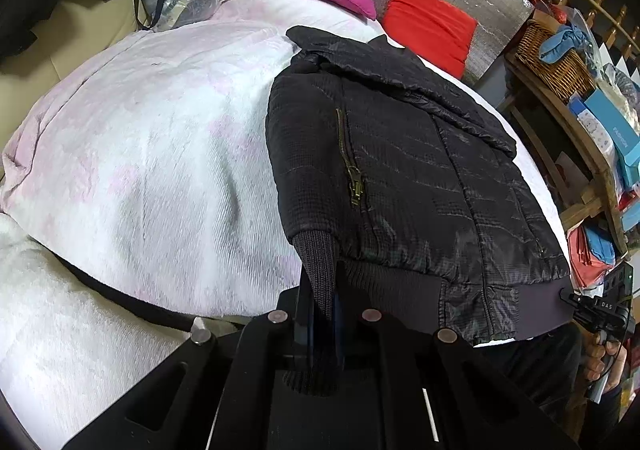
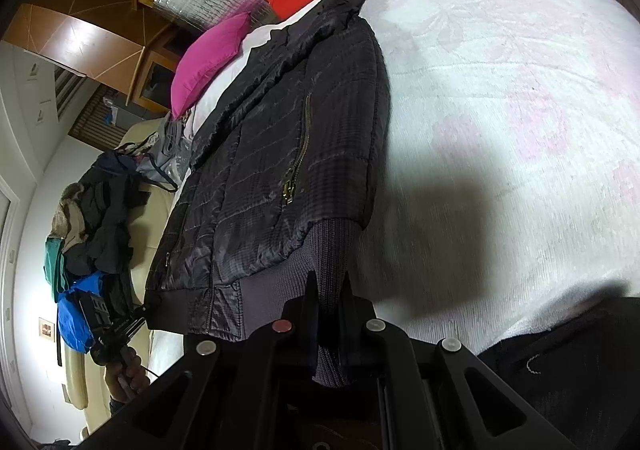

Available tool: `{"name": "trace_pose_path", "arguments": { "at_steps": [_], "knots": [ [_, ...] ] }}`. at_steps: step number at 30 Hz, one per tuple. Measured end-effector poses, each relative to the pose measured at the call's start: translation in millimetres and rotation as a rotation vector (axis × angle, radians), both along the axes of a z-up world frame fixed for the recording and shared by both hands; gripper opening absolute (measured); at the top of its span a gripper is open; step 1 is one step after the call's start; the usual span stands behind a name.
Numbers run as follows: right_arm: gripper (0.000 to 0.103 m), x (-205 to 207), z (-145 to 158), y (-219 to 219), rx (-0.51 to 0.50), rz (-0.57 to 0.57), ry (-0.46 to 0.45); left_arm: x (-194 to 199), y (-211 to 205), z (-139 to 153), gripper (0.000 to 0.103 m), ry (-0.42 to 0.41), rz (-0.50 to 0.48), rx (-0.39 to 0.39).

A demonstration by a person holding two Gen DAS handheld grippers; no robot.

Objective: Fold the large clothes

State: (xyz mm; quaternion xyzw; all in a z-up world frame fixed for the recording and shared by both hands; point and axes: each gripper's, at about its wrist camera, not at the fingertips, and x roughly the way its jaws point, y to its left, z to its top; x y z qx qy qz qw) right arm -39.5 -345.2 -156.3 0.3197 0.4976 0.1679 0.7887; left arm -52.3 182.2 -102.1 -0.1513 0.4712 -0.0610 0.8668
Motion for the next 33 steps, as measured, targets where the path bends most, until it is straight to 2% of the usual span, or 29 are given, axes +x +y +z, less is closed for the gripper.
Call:
{"name": "trace_pose_path", "arguments": {
  "at_steps": [18, 33],
  "knots": [
    [0.008, 9, -1, -9, 0.012, 0.036, -0.003, 6, -4, 0, 0.008, 0.007, 0.004, 0.014],
    [0.008, 10, 11, -8, 0.021, 0.058, -0.032, 5, -7, 7, 0.008, -0.009, -0.002, 0.038]
  ]
}}
